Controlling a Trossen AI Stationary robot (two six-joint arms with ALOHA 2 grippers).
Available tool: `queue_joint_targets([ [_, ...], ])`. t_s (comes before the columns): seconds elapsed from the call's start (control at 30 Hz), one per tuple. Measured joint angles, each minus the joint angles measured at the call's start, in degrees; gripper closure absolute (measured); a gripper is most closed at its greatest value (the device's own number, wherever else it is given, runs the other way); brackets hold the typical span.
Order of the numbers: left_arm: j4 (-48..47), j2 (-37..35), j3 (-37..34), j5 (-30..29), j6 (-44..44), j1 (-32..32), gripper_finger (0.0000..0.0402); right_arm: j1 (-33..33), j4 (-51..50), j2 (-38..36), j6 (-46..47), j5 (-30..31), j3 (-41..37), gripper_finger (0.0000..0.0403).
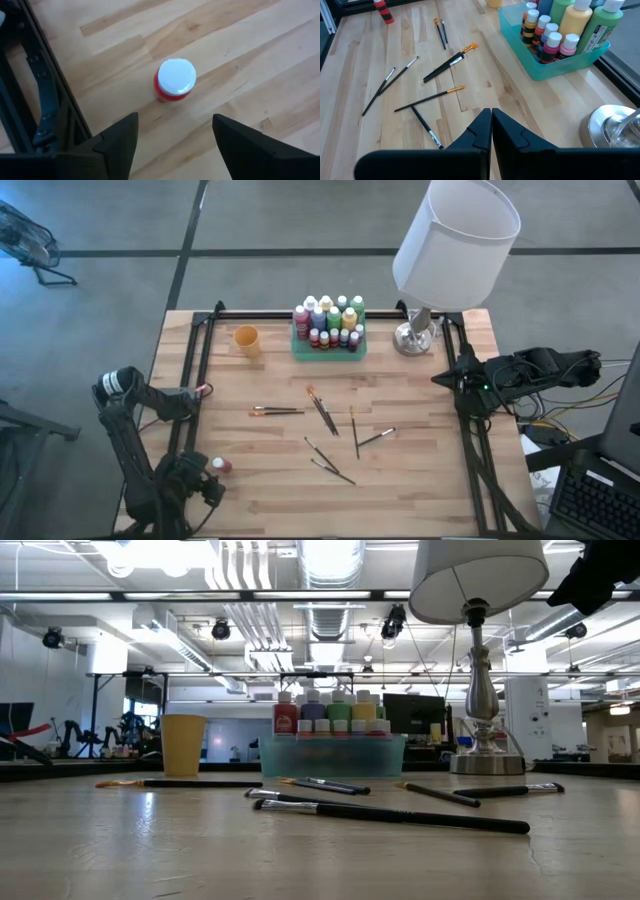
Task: Pick & Place Paint Supplies
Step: Put the small red paint bottle into the green bin
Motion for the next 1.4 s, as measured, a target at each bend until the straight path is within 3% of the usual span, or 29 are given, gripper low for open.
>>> queue_joint_targets([
  [0.43,2.66,0.0,-4.92,0.25,-0.56,0.12,0.0144,0.01,-0.01,0.01,0.0,0.01,0.0,0.0394],
  [0.83,5.59,0.0,-9.36,-4.06,-0.38,0.65,0.0145,0.0,0.0,0.01,0.0,0.0,0.0,0.0394],
  [1.4,4.37,0.0,-9.12,-5.15,-0.1,0.93,0.0145,0.01,-0.02,0.0,0.0,0.01,0.0,0.0394],
])
